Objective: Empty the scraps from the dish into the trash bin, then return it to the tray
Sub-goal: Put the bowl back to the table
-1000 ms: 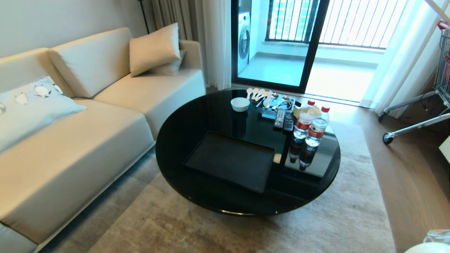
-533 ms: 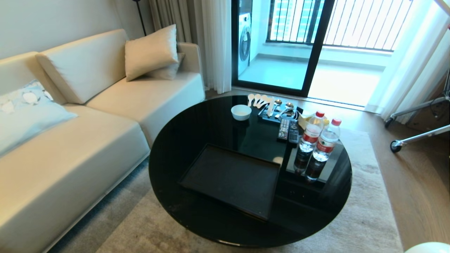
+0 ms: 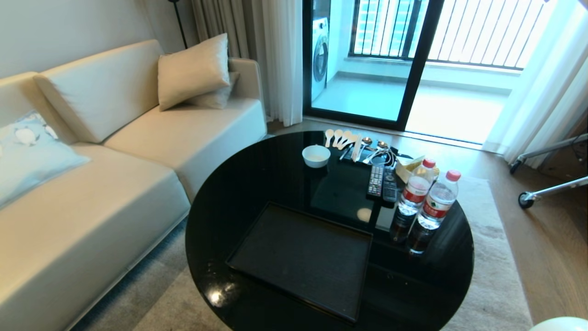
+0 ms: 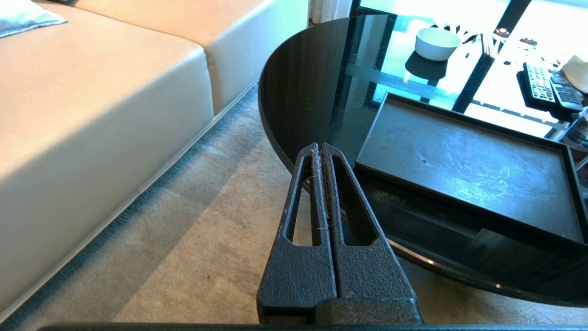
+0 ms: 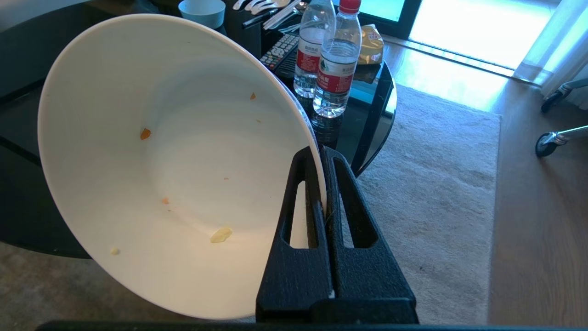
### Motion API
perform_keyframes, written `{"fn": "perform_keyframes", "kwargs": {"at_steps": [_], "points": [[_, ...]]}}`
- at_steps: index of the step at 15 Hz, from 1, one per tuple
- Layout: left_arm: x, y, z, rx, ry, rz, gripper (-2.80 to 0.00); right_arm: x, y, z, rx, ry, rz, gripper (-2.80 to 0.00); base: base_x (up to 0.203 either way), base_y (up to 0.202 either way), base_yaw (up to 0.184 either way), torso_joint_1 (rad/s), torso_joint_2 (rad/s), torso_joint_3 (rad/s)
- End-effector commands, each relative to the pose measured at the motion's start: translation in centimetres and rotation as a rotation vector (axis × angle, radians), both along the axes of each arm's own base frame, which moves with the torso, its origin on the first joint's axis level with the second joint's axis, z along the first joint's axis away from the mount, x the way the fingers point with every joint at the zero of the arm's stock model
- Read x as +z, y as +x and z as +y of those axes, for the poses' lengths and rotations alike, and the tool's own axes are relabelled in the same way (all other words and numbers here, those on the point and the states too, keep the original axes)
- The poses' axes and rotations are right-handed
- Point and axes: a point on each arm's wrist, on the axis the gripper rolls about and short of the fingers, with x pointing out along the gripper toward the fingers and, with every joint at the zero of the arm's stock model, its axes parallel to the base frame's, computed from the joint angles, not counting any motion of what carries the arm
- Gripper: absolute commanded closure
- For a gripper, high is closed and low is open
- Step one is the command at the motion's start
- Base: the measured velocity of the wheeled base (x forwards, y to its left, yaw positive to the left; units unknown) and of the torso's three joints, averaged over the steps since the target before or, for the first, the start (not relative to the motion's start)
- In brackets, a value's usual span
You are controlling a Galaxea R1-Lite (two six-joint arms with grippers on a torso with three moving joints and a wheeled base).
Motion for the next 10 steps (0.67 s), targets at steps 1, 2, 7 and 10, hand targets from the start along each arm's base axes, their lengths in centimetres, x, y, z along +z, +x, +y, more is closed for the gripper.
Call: {"fn": "perform_keyframes", "kwargs": {"at_steps": [1,2,7,10], "points": [[0.0,0.0,0.0,0.001,-0.001,-0.001,0.0,0.0,0.0,0.0,0.001,-0.005,0.003,0.0,0.0,0.0,0.0,0.0,0.0,0.0],[0.0,0.0,0.0,0.001,-0.001,-0.001,0.0,0.0,0.0,0.0,0.001,0.001,0.002,0.0,0.0,0.0,0.0,0.0,0.0,0.0],[0.0,0.0,0.0,0.001,-0.001,-0.001,0.0,0.3,-0.1,0.0,0.002,-0.045,-0.01,0.0,0.0,0.0,0.0,0.0,0.0,0.0],[0.0,0.0,0.0,0.001,-0.001,-0.001,0.0,3.7,-0.1,0.2,0.098,-0.079,-0.013,0.0,0.0,0.0,0.0,0.0,0.0,0.0]]}}
